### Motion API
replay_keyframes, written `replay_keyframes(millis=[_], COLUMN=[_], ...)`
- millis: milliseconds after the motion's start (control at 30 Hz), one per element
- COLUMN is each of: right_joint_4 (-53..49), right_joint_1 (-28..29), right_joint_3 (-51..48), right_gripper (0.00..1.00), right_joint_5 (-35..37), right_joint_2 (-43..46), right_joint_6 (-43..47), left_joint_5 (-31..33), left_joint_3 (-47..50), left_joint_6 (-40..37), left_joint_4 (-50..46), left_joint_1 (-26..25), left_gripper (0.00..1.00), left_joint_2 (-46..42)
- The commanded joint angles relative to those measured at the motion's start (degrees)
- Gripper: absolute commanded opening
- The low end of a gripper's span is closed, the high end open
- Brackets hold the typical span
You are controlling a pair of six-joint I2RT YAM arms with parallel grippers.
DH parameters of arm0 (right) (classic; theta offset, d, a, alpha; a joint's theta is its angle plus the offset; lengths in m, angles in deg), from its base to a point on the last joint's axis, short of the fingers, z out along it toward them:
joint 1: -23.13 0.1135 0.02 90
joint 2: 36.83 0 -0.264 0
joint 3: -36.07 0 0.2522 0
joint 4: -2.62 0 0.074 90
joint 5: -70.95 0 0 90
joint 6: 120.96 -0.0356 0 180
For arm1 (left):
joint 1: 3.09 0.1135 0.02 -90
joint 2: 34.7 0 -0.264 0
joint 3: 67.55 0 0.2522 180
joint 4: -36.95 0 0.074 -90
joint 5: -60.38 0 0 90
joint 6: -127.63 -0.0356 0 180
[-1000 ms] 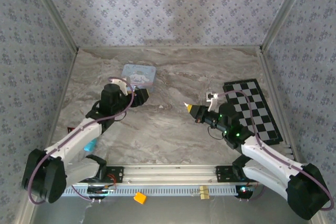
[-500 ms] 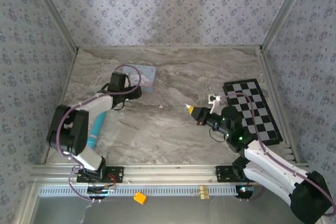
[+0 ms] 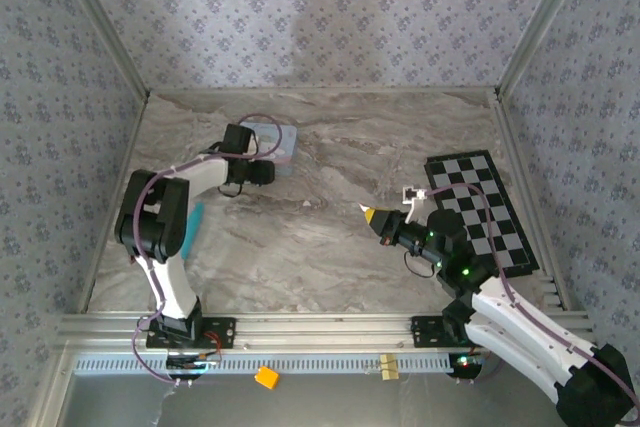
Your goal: Unlock a padlock with a key
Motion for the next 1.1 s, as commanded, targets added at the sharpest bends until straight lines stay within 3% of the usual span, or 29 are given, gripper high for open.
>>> replay_keyframes(millis=[0, 500, 800, 1067], right_joint_4=[-0.77, -1.40, -3.30, -3.39], right_joint_1=[-0.36, -0.36, -0.53, -0.55], right_joint_3=[-0.33, -0.82, -1.56, -1.88], right_gripper=[0.00, 0.00, 0.00, 0.00], right_joint_5=[0.91, 1.18, 1.89, 2.46], right_joint_2=[0.45, 0.88, 3.03, 3.62], right_joint_6=[0.72, 0.36, 0.35, 0.11], left_joint_5=[-2.29, -0.48, -10.10, -16.02], left_joint_3=[-3.31, -2.64, 4.72, 15.16], left_joint_6=[-0.49, 9.12, 10.57, 13.51], left_joint_4=[-2.77, 0.65, 10.64, 25.98], left_joint_1=[-2.23, -5.40, -4.96, -3.12], left_gripper=[0.70, 0.49, 0.47, 0.46], left_joint_2=[2.02, 3.06, 0.63, -3.55])
